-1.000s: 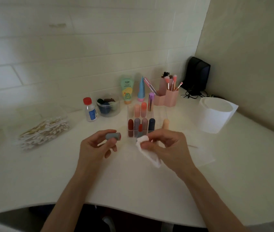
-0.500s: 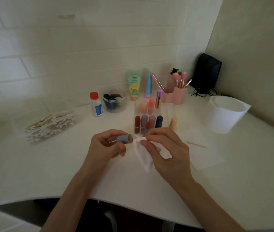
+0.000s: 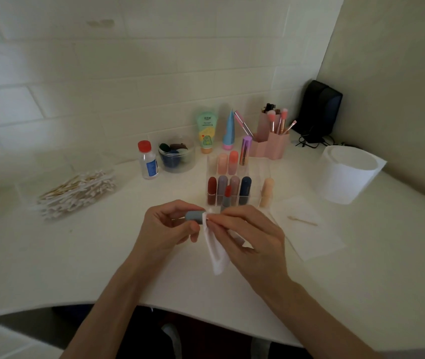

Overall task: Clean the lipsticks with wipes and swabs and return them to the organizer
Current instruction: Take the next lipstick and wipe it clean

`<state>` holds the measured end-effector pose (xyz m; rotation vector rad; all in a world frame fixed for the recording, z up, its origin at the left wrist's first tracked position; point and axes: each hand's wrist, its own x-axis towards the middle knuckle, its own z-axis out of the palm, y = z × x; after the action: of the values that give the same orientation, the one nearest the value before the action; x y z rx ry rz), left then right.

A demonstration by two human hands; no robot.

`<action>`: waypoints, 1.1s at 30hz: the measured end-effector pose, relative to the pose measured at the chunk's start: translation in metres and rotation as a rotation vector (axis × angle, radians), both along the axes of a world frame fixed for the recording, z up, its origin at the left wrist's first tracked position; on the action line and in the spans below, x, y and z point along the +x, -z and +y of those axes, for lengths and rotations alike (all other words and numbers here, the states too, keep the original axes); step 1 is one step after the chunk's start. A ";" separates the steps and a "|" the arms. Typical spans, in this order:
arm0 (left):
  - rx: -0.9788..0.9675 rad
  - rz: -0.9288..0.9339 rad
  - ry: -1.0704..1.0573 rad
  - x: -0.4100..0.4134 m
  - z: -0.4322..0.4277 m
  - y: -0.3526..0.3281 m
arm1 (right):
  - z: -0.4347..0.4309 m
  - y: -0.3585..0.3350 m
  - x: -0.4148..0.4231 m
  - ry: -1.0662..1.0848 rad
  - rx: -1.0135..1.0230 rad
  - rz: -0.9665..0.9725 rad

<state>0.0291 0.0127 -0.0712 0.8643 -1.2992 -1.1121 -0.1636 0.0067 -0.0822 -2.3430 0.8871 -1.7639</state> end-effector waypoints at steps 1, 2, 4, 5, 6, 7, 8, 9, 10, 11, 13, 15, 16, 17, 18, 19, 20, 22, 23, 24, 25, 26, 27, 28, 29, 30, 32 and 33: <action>-0.003 0.003 0.007 0.000 0.000 0.000 | 0.000 0.000 0.002 -0.019 -0.008 0.014; -0.004 0.011 0.009 0.000 0.000 0.001 | -0.001 0.001 0.004 -0.031 -0.022 0.035; 0.008 0.040 -0.007 0.002 0.000 0.000 | 0.000 -0.002 0.005 -0.035 0.001 0.070; 0.016 0.051 -0.018 0.003 0.001 0.000 | 0.001 -0.003 0.005 -0.031 0.018 0.082; 0.021 0.055 -0.024 0.004 0.001 0.001 | 0.001 -0.003 0.005 -0.026 0.028 0.088; 0.024 0.054 -0.026 0.005 0.000 0.002 | 0.001 -0.002 0.004 -0.019 0.027 0.090; 0.029 0.057 -0.024 0.005 0.000 0.002 | 0.001 0.000 0.005 -0.014 0.020 0.089; 0.031 0.059 -0.015 0.004 0.000 0.002 | 0.001 0.002 0.005 -0.013 0.011 0.087; 0.025 0.057 -0.005 0.004 0.000 0.003 | 0.000 0.004 0.006 -0.011 0.006 0.085; 0.018 0.047 0.000 0.004 -0.001 0.003 | -0.001 0.005 0.005 -0.010 0.007 0.083; 0.011 0.024 -0.005 0.004 -0.001 0.005 | -0.002 0.007 0.004 -0.027 0.049 0.081; 0.002 0.014 -0.013 0.004 -0.001 0.005 | -0.004 0.007 0.002 -0.053 0.100 0.087; -0.010 0.009 -0.018 0.005 0.000 0.005 | -0.005 0.007 0.003 -0.057 0.113 0.095; -0.020 0.003 -0.023 0.004 -0.001 0.005 | -0.005 0.006 0.003 -0.057 0.117 0.102; -0.025 -0.006 -0.029 0.003 -0.001 0.004 | -0.004 0.006 0.004 -0.054 0.120 0.102; -0.025 -0.013 -0.034 0.003 -0.001 0.004 | -0.003 0.005 0.005 -0.048 0.122 0.093; -0.026 -0.020 -0.039 0.002 -0.001 0.004 | -0.002 0.003 0.005 -0.040 0.121 0.079; -0.031 -0.036 -0.038 0.002 0.000 0.006 | 0.000 0.000 0.005 -0.038 0.119 0.032; -0.033 -0.036 -0.035 0.002 -0.001 0.006 | 0.001 -0.001 0.005 -0.048 0.114 0.012; -0.033 -0.037 -0.032 0.002 0.000 0.006 | 0.001 -0.002 0.004 -0.053 0.090 0.005; -0.032 -0.040 -0.034 0.002 0.000 0.005 | 0.001 -0.001 0.004 -0.056 0.055 0.012; -0.030 -0.039 -0.036 0.001 0.000 0.004 | 0.001 0.000 0.003 -0.064 0.033 0.020; -0.028 -0.035 -0.038 0.001 0.000 0.004 | 0.000 0.001 0.003 -0.074 0.035 0.024; -0.023 -0.028 -0.036 0.001 0.000 0.004 | 0.000 0.002 0.003 -0.073 0.045 0.029; -0.018 -0.026 -0.031 0.001 0.000 0.004 | -0.001 0.002 0.003 -0.066 0.054 0.031; -0.015 -0.027 -0.020 0.002 -0.001 0.004 | -0.001 0.003 0.003 -0.059 0.064 0.028; -0.014 -0.047 0.003 0.003 -0.001 0.005 | -0.002 0.004 0.004 -0.058 0.080 0.021; -0.010 -0.055 0.007 0.002 -0.002 0.005 | -0.002 0.005 0.005 -0.062 0.088 0.018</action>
<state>0.0315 0.0111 -0.0762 0.8885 -1.3532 -1.0929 -0.1586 0.0043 -0.0868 -2.3083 0.8661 -1.6489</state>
